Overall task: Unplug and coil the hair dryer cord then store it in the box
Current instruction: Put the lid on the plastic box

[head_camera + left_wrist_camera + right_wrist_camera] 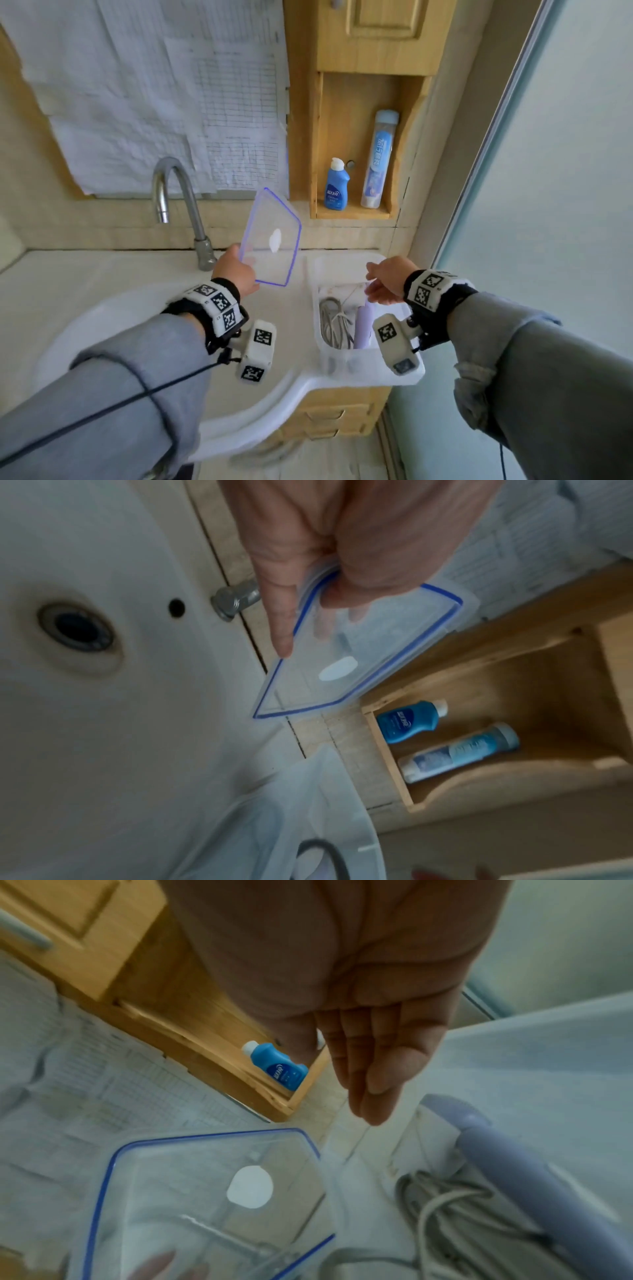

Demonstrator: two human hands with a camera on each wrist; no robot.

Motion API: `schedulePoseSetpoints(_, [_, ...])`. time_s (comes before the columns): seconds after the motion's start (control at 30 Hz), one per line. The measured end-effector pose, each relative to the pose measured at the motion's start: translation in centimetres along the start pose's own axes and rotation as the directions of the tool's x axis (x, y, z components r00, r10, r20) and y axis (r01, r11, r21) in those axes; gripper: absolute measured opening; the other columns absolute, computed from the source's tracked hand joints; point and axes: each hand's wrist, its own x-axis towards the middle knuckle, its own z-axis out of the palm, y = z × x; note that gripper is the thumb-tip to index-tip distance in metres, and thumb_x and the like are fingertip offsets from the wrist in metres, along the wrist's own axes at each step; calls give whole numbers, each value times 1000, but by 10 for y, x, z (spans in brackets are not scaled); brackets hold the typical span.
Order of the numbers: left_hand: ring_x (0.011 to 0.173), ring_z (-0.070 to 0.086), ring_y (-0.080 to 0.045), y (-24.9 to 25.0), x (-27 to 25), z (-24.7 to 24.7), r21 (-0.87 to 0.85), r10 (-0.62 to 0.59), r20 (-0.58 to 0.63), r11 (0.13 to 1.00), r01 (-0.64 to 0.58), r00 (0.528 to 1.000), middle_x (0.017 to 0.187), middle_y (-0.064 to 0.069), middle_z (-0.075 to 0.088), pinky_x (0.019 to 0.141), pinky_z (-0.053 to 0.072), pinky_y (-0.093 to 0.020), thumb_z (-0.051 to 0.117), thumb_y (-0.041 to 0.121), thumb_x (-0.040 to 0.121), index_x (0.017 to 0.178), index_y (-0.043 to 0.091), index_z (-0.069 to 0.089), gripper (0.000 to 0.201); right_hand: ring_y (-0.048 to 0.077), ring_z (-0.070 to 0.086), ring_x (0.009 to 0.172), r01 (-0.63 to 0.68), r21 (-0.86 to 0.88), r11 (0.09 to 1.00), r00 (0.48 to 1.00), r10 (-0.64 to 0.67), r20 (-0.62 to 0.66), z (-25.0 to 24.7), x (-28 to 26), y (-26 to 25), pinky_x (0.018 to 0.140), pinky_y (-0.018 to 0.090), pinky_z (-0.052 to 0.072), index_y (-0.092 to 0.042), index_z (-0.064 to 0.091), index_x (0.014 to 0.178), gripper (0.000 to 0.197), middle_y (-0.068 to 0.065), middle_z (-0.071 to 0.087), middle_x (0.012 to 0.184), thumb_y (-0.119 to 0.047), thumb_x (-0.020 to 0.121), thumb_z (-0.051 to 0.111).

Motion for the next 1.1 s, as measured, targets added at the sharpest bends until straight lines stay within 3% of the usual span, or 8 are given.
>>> schedulePoseSetpoints(0.17, [100,60,-39,2,-43,-15,145,177,23,973,-179,984,125,-8,60,89,54,-48,35,0,87,130,22,49,50,27,65,72,23,411,911,992,-71,103,11,-24,-17,53,30,48,-3,50,108,60,17,67,96,-59,90,38])
schedulePoseSetpoints(0.27, [107,59,-35,8,-64,-20,265,252,29,931,-250,967,129,-9,59,92,48,-30,34,1,90,134,18,48,50,30,64,77,3,535,845,980,-110,167,21,-35,-27,58,33,48,4,36,133,81,21,62,111,-64,88,36])
schedulePoseSetpoints(0.4, [112,59,-26,12,-93,-18,322,356,122,869,-376,927,125,-8,62,92,45,-25,34,-2,89,130,21,55,52,24,68,62,-46,603,797,946,-159,283,25,-39,-31,50,28,50,-3,50,102,71,17,67,93,-70,84,34])
schedulePoseSetpoints(0.53, [134,43,-18,11,-103,-10,367,285,299,847,-385,911,149,1,43,107,33,-23,46,8,91,140,30,43,54,19,59,31,-56,601,797,960,-123,252,16,-34,-23,32,17,45,1,56,94,37,10,64,44,-32,98,40])
schedulePoseSetpoints(0.7, [142,30,-18,6,-97,13,374,99,473,877,-301,876,157,-2,24,113,26,-28,59,46,84,151,16,17,85,20,67,51,-21,507,862,979,-86,186,1,-20,0,40,22,49,7,41,135,39,7,71,66,-9,100,32])
schedulePoseSetpoints(0.77, [141,32,-21,1,-89,26,360,39,449,907,-220,893,157,-6,25,115,27,-34,46,54,87,150,11,14,83,19,64,54,-23,426,905,987,-48,155,-4,-18,11,41,21,48,8,49,123,32,8,68,83,-5,100,32])
schedulePoseSetpoints(0.9, [123,53,-28,-6,-81,49,380,-73,440,918,-112,895,140,-13,51,106,41,-37,38,49,93,140,6,36,63,12,58,42,-54,288,956,998,42,46,-15,-15,32,45,21,46,-5,55,79,20,1,64,48,-7,96,45])
schedulePoseSetpoints(1.1, [106,63,-28,5,-86,71,380,-54,470,913,-147,881,116,-9,66,91,49,-32,53,44,86,119,9,58,48,20,36,48,-62,-29,998,987,57,-148,-34,-21,53,50,27,32,-8,47,59,30,9,41,52,-14,82,65])
